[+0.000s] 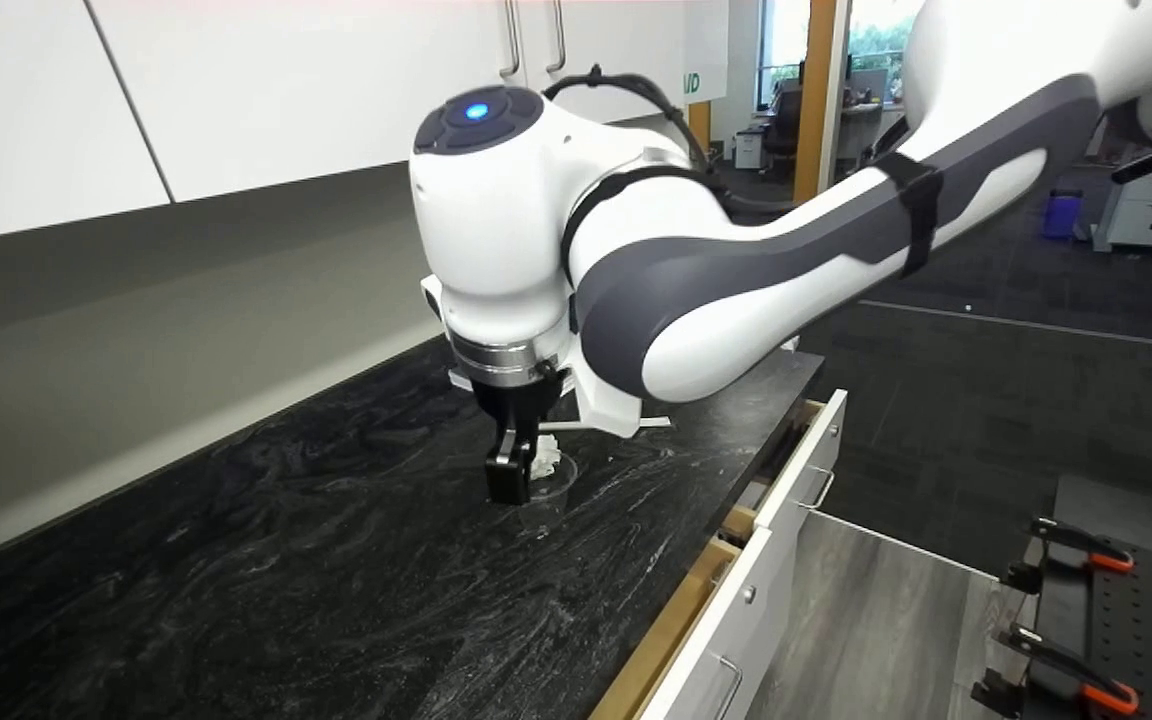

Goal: Move the cup slightly to the left

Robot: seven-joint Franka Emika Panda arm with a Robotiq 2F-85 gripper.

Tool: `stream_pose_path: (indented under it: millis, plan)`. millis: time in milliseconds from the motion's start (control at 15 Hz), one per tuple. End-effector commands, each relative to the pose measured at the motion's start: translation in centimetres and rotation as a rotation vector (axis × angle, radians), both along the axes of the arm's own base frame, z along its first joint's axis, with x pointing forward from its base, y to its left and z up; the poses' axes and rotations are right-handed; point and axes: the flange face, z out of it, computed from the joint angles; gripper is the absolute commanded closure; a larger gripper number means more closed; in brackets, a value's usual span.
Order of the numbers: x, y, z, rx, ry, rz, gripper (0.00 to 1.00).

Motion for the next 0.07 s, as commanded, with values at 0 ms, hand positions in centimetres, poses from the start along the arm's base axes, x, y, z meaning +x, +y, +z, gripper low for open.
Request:
stream_pose_path:
  millis: [0]
  plan:
    - [-1.15,-2.68,2.55,-0.025,0.047,-0.126,0.00]
